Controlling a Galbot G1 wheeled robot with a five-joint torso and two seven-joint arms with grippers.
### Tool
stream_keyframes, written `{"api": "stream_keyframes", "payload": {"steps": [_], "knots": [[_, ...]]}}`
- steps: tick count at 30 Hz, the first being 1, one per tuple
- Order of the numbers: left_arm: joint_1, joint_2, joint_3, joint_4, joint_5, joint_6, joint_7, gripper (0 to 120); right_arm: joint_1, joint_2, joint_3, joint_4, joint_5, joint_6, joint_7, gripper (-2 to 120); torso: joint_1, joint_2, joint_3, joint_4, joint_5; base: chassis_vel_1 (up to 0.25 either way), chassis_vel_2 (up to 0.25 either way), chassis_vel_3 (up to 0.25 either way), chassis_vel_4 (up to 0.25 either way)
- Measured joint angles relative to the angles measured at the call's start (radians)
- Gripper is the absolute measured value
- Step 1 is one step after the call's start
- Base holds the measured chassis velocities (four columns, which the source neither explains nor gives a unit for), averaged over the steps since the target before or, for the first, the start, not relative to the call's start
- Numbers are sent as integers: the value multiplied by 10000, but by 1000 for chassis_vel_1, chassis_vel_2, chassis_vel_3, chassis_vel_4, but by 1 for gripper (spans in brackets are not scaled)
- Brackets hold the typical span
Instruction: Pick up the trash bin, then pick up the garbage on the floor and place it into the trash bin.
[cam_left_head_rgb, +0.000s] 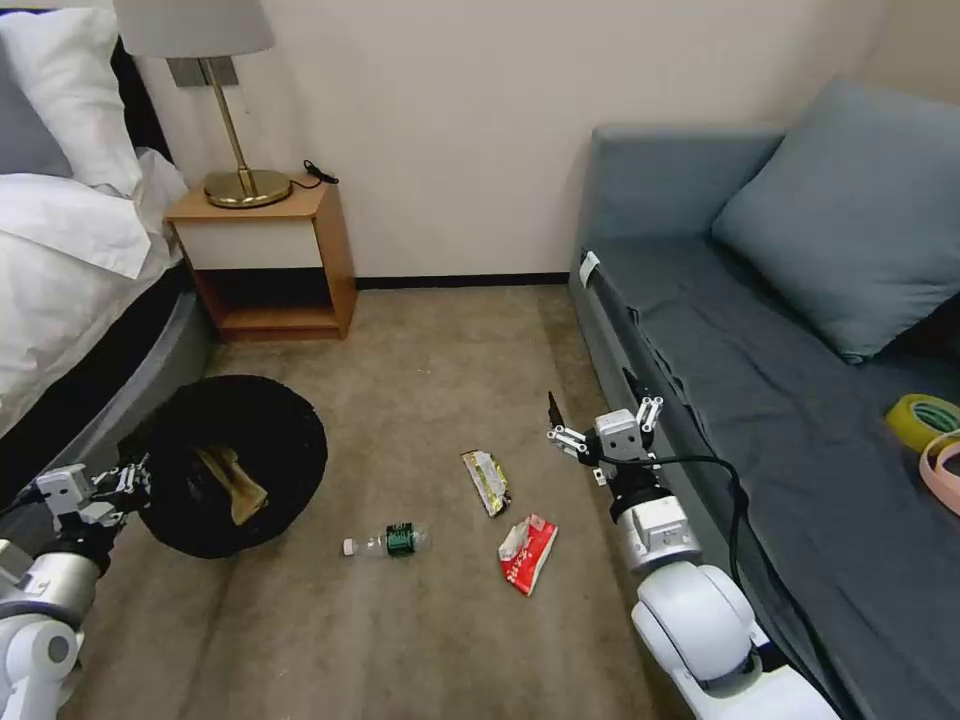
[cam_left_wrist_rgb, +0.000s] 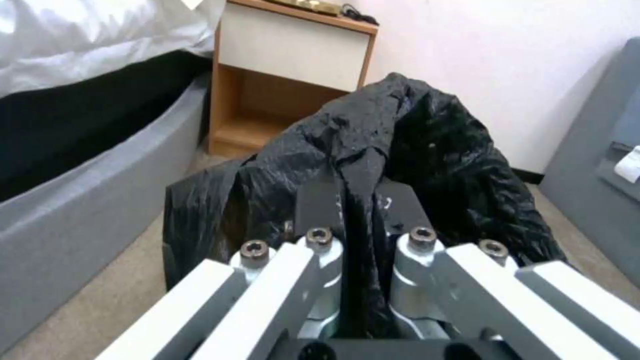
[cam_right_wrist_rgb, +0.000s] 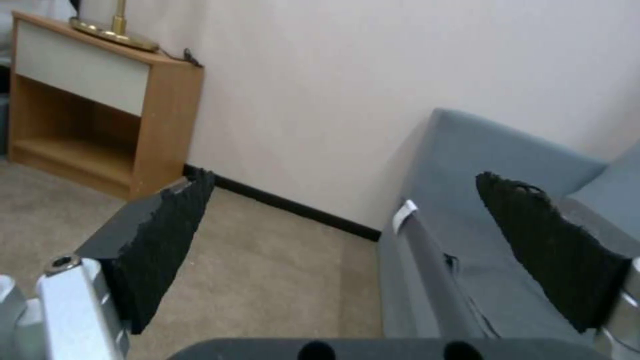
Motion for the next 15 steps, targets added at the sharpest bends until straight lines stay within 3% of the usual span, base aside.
{"api": "stream_keyframes", "payload": {"steps": [8,12,15], "knots": [[-147,-39,115,115,225,0,-19,4,812,-38,-529,-743,383,35,178,100,0,0,1,0,0,-32,31,42,-32],[-224,118,287,-186,329,7,-42,4,1704,-384,-1020,-1591,1028,83,277,100,0,0,1,1,1,0,0,0,0],[-587,386,546,-226,332,51,-44,4,3209,-903,-2280,-3018,2291,82,425,100,0,0,1,-1,1,0,0,0,0]]}}
